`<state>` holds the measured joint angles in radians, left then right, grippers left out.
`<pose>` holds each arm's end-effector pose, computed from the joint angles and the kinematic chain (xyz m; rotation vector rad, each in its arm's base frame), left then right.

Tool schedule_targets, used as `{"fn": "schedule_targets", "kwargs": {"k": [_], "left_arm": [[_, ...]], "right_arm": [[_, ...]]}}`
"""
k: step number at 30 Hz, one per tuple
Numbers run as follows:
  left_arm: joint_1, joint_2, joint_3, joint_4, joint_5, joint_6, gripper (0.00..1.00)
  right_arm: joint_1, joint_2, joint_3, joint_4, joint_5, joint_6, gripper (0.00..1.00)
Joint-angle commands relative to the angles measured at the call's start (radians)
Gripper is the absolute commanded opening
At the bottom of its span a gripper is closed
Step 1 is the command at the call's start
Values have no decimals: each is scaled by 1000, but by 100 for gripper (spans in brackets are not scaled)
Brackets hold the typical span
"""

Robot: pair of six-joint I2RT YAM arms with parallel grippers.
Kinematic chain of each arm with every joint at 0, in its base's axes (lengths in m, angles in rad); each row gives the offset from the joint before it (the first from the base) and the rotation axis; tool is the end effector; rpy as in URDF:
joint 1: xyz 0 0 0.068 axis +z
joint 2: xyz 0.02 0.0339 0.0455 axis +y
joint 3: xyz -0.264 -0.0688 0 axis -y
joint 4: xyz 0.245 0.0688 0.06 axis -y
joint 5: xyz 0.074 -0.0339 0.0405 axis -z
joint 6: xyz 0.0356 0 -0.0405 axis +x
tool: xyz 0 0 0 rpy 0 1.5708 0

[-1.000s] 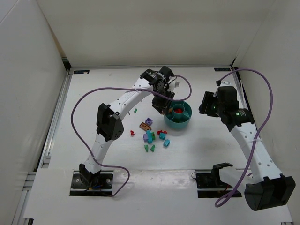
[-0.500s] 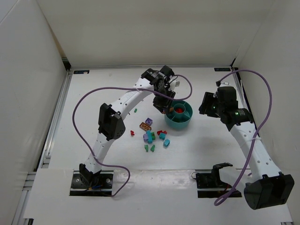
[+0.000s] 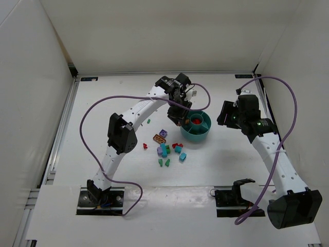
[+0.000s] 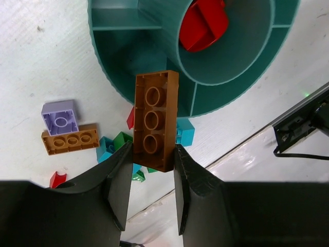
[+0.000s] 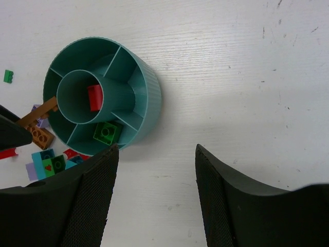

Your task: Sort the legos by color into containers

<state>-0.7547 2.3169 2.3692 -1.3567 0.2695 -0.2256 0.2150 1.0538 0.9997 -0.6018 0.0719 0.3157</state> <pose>0.3353 -0.3284 0.2756 0.8328 2.8668 -0.5453 0.2196 0.0453 0.3229 0.1518 2.2278 0.2107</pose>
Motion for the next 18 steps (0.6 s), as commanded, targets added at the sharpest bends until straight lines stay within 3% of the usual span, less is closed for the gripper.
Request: {"fn": "schedule_targets", "kwargs": {"k": [1, 4, 8, 11, 15, 18], "left_arm": [[0, -76, -37, -194, -4, 8, 16], [0, -99, -59, -177, -6, 9, 18], [0, -79, -13, -191, -1, 22, 32], [-5, -65, 24, -206, -15, 23, 32], [2, -44, 64, -214, -10, 28, 49], [2, -47, 73, -209, -12, 34, 54]], "right_arm": [[-11, 5, -4, 36, -12, 8, 64], [-14, 11, -6, 48, -21, 6, 64], [-32, 23, -4, 48, -46, 8, 64], [-42, 23, -6, 53, -57, 8, 64], [-51, 28, -4, 62, -92, 6, 64], [-60, 32, -6, 62, -100, 5, 64]]}}
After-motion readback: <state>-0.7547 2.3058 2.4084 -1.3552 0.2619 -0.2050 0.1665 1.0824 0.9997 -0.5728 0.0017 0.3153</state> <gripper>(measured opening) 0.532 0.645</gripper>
